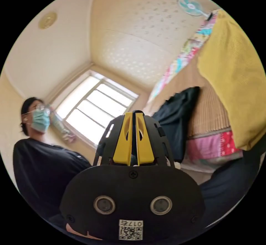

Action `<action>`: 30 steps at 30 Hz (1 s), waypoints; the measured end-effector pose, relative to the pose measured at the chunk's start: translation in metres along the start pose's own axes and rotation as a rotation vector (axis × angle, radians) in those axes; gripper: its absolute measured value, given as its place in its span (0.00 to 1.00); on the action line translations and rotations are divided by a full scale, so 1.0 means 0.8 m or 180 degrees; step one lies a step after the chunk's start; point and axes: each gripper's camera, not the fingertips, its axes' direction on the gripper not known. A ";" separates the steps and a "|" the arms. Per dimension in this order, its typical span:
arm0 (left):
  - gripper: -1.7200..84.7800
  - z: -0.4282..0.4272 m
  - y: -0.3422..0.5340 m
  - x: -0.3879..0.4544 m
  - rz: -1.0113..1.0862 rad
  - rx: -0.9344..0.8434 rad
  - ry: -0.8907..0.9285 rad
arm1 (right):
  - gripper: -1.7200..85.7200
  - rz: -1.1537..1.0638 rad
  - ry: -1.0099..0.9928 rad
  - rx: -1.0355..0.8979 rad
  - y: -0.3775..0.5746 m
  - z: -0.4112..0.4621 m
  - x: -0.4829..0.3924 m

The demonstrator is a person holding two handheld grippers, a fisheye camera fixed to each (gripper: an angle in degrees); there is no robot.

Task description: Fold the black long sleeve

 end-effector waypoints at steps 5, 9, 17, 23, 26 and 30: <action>0.07 0.031 -0.041 -0.006 -0.0041 0.0431 -0.0451 | 0.05 -0.0708 0.1512 -0.0235 -0.038 0.101 -0.073; 0.07 0.071 -0.132 0.025 0.0303 0.0509 -0.0686 | 0.05 -0.0841 0.1841 -0.0009 -0.123 0.155 -0.095; 0.20 0.138 -0.263 0.000 0.0479 0.0644 -0.1470 | 0.10 -0.0418 0.2670 -0.0232 -0.263 0.327 -0.007; 0.20 0.164 -0.166 -0.056 0.0236 0.0424 -0.2722 | 0.13 -0.0767 0.2982 -0.0755 -0.173 0.392 0.032; 0.19 0.178 -0.142 -0.083 0.0186 0.0257 -0.2729 | 0.13 -0.0595 0.3077 -0.0756 -0.142 0.394 0.049; 0.19 0.189 -0.122 -0.112 -0.0141 0.0201 -0.2701 | 0.13 -0.0402 0.3042 -0.0582 -0.115 0.381 0.048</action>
